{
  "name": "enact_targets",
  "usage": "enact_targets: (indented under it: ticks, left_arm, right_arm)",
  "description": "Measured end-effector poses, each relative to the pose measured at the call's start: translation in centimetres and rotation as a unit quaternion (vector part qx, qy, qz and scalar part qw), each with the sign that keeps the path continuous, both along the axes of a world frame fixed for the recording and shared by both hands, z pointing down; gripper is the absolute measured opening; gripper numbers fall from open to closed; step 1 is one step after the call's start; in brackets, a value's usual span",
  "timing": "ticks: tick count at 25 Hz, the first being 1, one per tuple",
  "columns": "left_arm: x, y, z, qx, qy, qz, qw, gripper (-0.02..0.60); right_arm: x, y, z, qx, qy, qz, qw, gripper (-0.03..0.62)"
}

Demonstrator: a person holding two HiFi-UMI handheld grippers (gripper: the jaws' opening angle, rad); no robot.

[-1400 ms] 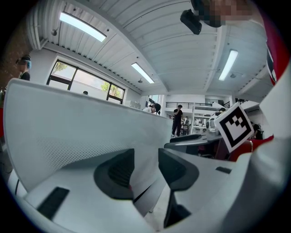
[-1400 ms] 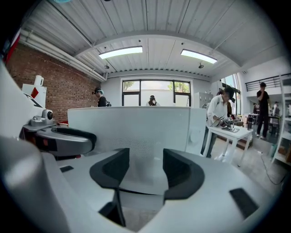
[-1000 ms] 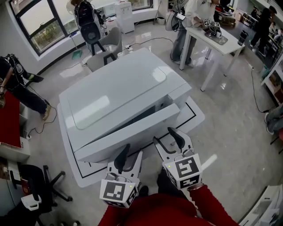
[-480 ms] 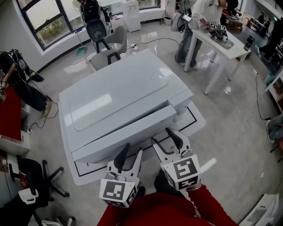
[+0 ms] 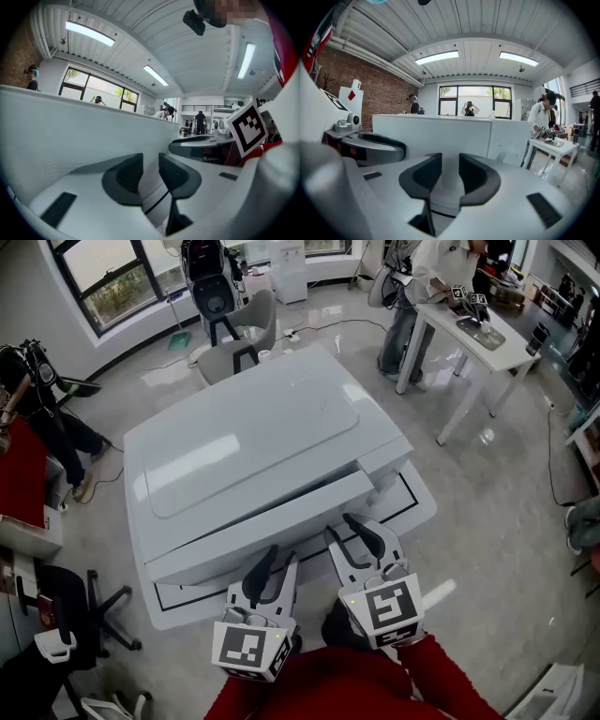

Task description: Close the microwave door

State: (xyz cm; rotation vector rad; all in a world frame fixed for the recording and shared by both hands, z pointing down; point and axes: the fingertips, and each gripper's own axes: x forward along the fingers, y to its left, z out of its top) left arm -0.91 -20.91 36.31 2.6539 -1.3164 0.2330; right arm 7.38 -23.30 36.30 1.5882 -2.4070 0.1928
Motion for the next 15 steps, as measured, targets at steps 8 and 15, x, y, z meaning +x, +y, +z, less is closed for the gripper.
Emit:
enact_targets:
  ticks: [8,15]
  left_arm:
    - [-0.38,-0.54,-0.4,0.01,-0.001,-0.025,0.9996,0.04]
    - [-0.07,-0.64,-0.53,0.014,-0.004,-0.029,0.9995,0.012]
  right_arm:
    - [0.54,-0.38,-0.51,0.02,0.03,0.009,0.999,0.042]
    - [0.62,-0.33,-0.65,0.02,0.026,-0.001,0.999,0.025]
